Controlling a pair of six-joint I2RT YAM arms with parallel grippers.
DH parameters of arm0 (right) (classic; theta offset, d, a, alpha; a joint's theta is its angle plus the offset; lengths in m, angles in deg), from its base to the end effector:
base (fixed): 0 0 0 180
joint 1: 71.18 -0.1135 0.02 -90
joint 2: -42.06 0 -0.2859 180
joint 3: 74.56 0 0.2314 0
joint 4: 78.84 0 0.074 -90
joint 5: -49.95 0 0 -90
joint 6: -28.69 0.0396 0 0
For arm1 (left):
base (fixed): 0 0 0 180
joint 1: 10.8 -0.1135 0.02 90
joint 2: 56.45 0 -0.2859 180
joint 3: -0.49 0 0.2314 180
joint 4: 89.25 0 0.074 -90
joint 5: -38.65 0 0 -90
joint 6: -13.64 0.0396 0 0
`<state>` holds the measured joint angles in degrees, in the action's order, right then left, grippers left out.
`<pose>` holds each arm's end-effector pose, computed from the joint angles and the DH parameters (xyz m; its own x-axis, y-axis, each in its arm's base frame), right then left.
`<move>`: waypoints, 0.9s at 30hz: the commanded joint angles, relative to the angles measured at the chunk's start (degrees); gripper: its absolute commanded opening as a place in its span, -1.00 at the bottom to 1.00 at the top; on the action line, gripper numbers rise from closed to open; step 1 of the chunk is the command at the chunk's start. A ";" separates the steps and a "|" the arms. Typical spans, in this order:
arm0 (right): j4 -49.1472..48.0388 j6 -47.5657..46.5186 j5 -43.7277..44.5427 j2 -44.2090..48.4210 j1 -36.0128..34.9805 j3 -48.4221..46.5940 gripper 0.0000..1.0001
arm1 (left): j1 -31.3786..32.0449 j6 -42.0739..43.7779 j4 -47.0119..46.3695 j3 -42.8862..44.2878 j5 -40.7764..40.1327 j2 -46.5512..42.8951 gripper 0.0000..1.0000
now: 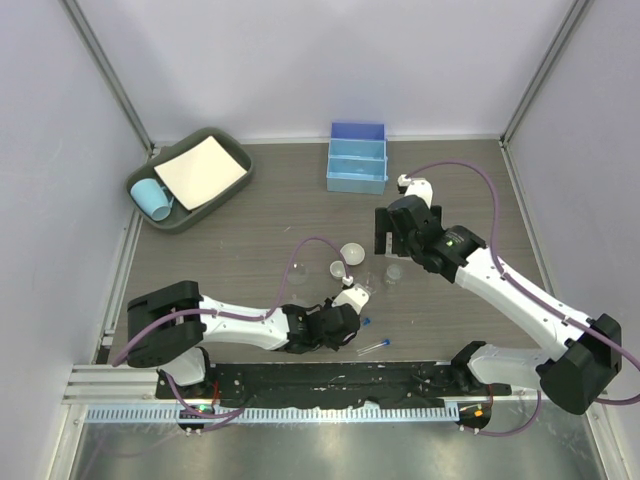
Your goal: Organize the chemistry lab equipment
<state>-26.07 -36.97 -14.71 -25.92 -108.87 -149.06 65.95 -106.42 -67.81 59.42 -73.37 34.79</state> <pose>0.1834 0.1203 0.3255 -0.6520 -0.0330 -0.7575 -0.0545 0.9985 0.0033 0.0803 -0.2762 0.1864 -0.5865 0.4649 -0.6632 0.6444 0.7639 -0.0345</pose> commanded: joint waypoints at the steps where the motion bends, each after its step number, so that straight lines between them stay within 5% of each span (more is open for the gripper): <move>1: -1.79 0.36 -0.03 -0.57 -0.54 -0.74 0.92 | 0.15 -0.87 1.67 -1.36 -0.04 0.52 -0.55; 20: -1.44 0.71 0.23 -0.48 -1.59 -1.36 0.91 | 0.15 0.97 8.61 2.33 -3.38 -5.46 -0.66; 27: -1.35 0.80 0.32 -0.39 -1.77 -1.01 0.91 | 0.15 0.88 7.56 2.33 -3.64 -2.65 -0.50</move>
<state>-26.05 -36.95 -14.73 -26.60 -110.18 -149.06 65.95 -105.74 -60.09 60.32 -75.45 31.01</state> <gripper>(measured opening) 0.956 0.216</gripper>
